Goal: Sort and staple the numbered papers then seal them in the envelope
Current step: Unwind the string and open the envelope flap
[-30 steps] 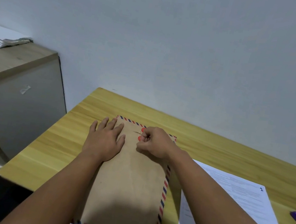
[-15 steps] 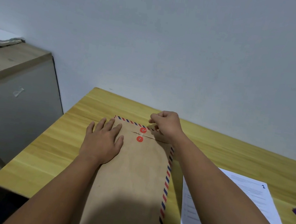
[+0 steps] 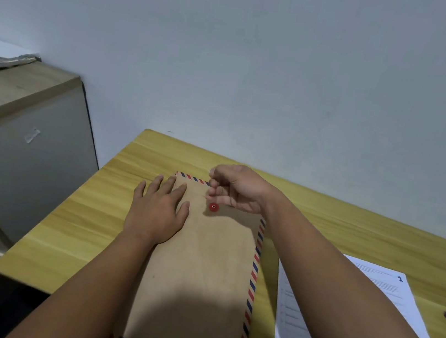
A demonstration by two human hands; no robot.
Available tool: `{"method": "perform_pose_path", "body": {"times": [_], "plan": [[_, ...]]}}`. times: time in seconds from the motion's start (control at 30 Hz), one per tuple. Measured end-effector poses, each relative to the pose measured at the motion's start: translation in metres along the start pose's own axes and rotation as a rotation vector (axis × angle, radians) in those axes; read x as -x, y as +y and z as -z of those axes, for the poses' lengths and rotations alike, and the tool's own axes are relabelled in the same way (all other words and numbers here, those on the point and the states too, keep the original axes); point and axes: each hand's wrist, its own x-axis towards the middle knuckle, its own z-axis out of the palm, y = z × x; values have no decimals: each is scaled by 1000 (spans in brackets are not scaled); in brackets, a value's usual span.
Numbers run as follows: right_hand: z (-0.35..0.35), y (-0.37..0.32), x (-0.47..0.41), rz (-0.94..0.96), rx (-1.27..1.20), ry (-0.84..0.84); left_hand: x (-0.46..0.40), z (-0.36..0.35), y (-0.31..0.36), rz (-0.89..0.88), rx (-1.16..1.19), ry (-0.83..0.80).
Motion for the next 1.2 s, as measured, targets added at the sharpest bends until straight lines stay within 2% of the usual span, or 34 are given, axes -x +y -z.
{"method": "perform_pose_path", "body": {"times": [0.1,0.3,0.43,0.6,0.73,0.8,0.87,0.93,1.03,1.1,1.2], "plan": [[11,5,11,-132,250,-33,0,0,0,0,2,-5],[43,2,27,-195,941,132,0,0,-1,1,5,-10],[58,-9,22,-187,1332,335,1,0,-1,2,4,-2],[60,-25,11,-21,1562,652,0,-1,-1,-1,8,4],[56,-28,-11,142,1431,763,1,0,-1,-4,14,2],[48,-30,-23,234,1258,680,1,1,-1,-3,2,-9],[32,-35,-26,221,1055,430,0,1,-1,-2,-6,-12],[12,-40,-23,38,902,156,1,2,0,-4,-8,-11],[-13,-45,-17,-274,935,-138,1,2,0,-7,-15,-6],[-21,-45,-17,-329,957,-201,0,1,-1,-7,-15,-5],[-22,-45,-17,-310,844,-221,1,0,-2,-12,-17,0]]}}
